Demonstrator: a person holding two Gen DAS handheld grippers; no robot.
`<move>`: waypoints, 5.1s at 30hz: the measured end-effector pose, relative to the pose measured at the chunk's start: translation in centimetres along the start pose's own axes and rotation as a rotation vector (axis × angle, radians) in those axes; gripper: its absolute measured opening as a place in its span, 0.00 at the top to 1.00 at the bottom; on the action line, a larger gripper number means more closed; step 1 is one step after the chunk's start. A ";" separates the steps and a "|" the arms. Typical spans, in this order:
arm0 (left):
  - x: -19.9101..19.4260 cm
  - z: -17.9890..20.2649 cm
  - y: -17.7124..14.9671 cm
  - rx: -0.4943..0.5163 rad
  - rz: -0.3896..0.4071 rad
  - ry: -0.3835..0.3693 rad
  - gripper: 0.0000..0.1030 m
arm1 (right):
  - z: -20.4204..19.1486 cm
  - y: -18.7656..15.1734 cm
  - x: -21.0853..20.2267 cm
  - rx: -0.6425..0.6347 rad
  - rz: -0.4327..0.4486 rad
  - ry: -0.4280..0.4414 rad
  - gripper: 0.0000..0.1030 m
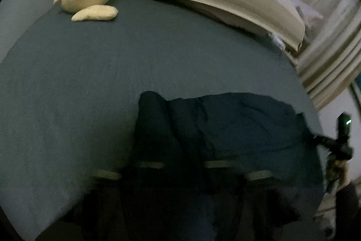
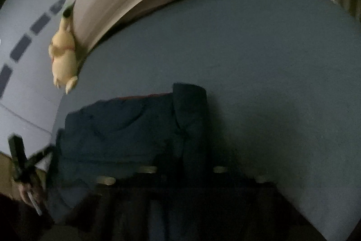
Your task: Fold large clothes
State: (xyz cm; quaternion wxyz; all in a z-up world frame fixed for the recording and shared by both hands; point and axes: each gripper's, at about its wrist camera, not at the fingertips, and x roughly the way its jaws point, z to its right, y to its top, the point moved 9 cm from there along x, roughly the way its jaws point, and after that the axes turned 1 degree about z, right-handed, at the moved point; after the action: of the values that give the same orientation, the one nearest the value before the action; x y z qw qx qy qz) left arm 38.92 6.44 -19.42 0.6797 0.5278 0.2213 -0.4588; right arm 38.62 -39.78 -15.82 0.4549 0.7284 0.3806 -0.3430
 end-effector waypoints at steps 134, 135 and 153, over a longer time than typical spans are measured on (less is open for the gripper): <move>-21.5 15.4 -20.2 0.152 0.309 0.291 0.13 | -16.2 -27.8 -23.7 -0.203 0.453 -0.235 0.00; -21.5 15.4 -20.2 0.154 0.309 0.292 0.13 | -16.2 -27.8 -23.7 -0.204 0.455 -0.239 0.00; -22.0 16.4 -20.3 0.165 0.322 0.280 0.12 | -15.7 -27.7 -24.2 -0.189 0.467 -0.253 0.00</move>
State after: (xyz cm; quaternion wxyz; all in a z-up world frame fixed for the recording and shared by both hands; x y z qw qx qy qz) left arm 7.96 -0.50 -6.95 0.6614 0.6684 0.1882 -0.2834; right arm 5.54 -22.97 -0.99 0.6314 0.7022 0.1729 -0.2799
